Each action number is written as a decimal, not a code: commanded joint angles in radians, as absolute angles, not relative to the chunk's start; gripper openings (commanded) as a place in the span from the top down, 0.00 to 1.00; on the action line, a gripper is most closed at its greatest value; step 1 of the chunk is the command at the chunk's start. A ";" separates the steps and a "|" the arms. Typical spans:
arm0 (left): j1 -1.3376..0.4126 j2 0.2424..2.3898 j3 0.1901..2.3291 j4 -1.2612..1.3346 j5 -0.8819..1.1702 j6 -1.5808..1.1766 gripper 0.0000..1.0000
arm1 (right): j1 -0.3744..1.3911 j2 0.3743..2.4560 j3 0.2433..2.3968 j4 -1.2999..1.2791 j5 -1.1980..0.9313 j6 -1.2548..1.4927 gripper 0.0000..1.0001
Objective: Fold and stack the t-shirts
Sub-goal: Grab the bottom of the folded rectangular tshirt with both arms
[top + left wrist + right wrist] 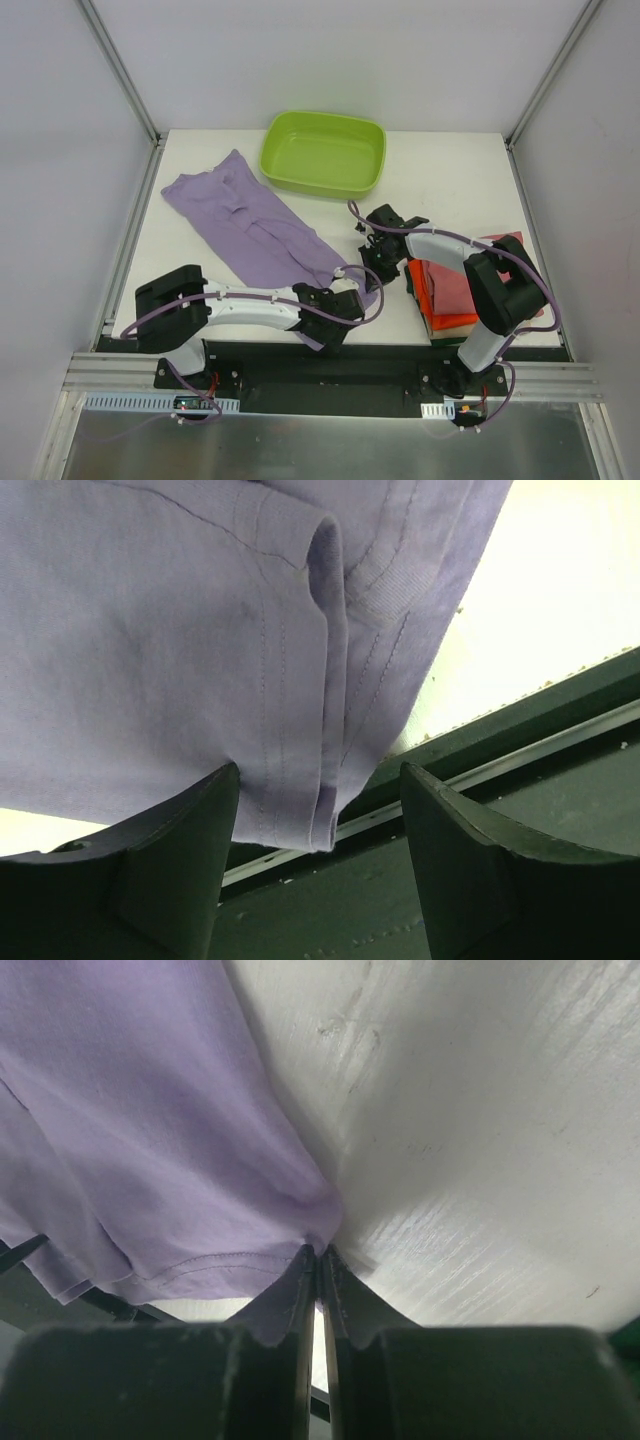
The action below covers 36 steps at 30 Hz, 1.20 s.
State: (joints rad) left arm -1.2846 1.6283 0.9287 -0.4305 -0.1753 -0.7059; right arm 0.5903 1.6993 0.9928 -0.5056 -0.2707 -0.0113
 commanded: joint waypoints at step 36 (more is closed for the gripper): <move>-1.414 1.556 1.077 -0.341 -0.123 -0.699 1.00 | 0.497 1.273 0.842 -0.712 -0.244 -0.008 0.97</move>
State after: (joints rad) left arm -1.4078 1.6394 1.0878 -0.3695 -0.1268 -0.7059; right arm 0.5011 1.3121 0.8097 -0.6590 -0.2394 -0.0101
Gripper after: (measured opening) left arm 0.020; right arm 0.036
